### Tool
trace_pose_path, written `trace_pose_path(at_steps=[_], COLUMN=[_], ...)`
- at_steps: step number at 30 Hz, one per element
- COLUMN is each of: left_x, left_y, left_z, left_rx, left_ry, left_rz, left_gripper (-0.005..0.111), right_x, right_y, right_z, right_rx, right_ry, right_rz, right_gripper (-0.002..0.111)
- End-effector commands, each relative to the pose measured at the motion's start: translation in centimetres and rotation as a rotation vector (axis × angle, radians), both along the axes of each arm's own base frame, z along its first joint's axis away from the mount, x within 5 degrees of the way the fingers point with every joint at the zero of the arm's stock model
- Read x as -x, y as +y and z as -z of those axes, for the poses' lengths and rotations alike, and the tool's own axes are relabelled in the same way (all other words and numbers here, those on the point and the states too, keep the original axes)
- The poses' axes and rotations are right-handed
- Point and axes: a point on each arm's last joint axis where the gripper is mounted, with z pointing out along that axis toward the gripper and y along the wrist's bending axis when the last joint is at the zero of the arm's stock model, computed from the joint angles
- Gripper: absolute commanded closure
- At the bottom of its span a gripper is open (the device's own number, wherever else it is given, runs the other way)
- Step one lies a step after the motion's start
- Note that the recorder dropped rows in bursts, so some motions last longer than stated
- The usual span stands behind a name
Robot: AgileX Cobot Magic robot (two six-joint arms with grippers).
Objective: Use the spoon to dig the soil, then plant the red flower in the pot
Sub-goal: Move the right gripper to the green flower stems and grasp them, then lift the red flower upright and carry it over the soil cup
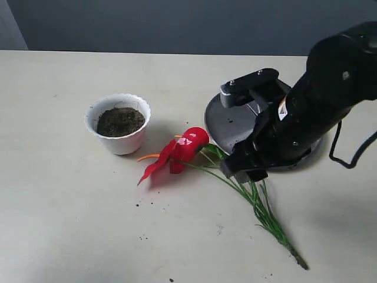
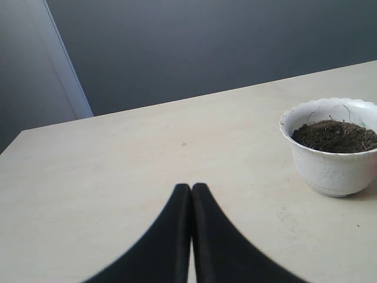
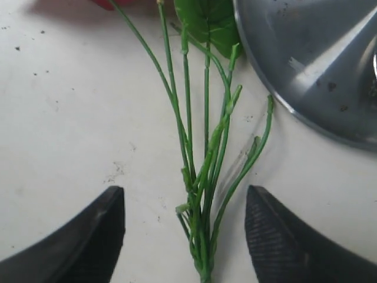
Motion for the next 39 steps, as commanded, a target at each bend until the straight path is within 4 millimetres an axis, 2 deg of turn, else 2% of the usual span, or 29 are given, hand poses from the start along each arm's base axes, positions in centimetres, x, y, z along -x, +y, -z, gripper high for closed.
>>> trace_pose_path(at_steps=[1,8,17,28,39], left_x=[0.0,0.0,0.0,0.0,0.0], left_y=[0.0,0.0,0.0,0.0,0.0], left_z=[0.0,0.0,0.0,0.0,0.0], left_rx=[0.01,0.01,0.01,0.01,0.01], left_ry=[-0.006,-0.006,-0.006,-0.008,-0.008], left_rz=[0.001,0.001,0.001,0.001,0.001], left_gripper=[0.106,0.106,0.106,0.106,0.106], right_x=[-0.8,-1.8,-1.7,-1.5,-1.9], right_y=[0.4,0.8,0.7,1.1,1.4], right_z=[2.4,5.2,7.0,7.6,11.3], right_rx=[0.075,0.145,0.206,0.178,0.231], right_ry=[0.015,0.028,0.101,0.151,0.199], right_rz=[-0.018,-0.049,-0.018,0.022,0.017], right_gripper=[0.05,0.05,0.05,0.05,0.051])
